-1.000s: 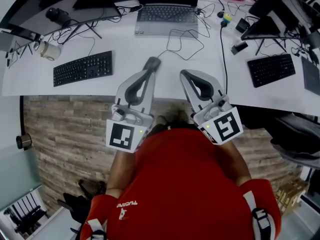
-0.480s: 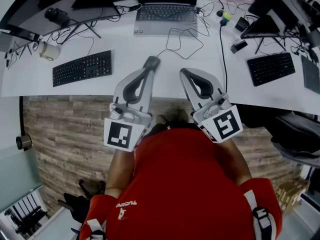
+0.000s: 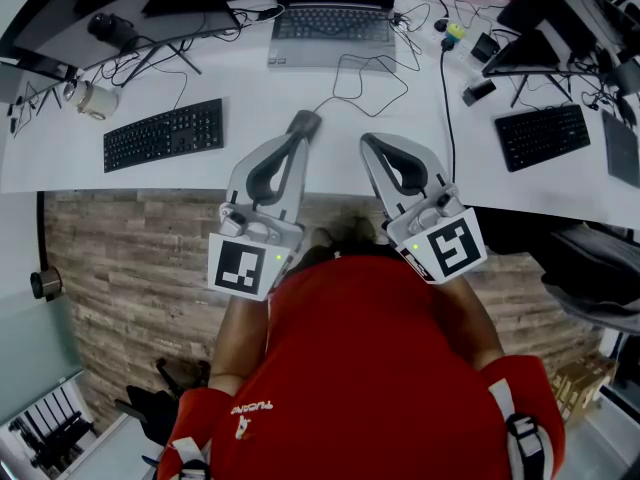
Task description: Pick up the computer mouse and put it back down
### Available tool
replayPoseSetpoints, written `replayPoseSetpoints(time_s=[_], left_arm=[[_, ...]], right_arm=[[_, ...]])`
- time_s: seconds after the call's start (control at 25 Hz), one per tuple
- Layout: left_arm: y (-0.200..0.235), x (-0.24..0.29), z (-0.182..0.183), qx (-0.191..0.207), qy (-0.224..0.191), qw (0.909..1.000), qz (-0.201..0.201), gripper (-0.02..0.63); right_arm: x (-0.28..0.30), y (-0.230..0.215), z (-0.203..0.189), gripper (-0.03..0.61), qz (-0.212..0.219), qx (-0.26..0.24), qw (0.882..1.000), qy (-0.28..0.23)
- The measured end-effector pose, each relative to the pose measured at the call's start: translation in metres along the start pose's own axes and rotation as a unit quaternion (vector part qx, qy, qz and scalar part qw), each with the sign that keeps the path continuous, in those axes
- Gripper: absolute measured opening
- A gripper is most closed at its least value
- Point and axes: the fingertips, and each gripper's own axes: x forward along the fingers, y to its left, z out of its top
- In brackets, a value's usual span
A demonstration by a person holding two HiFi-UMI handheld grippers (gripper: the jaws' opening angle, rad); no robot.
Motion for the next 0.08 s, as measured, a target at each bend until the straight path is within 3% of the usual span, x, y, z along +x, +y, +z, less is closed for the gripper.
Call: replayPoseSetpoints(time_s=[0.08], left_arm=[[0.0012, -0.0002, -0.0007, 0.0, 0.001, 1.0, 0.0, 0.009]], right_arm=[[0.0012, 0.0004, 0.0, 0.003, 0.0, 0.0, 1.0, 0.0]])
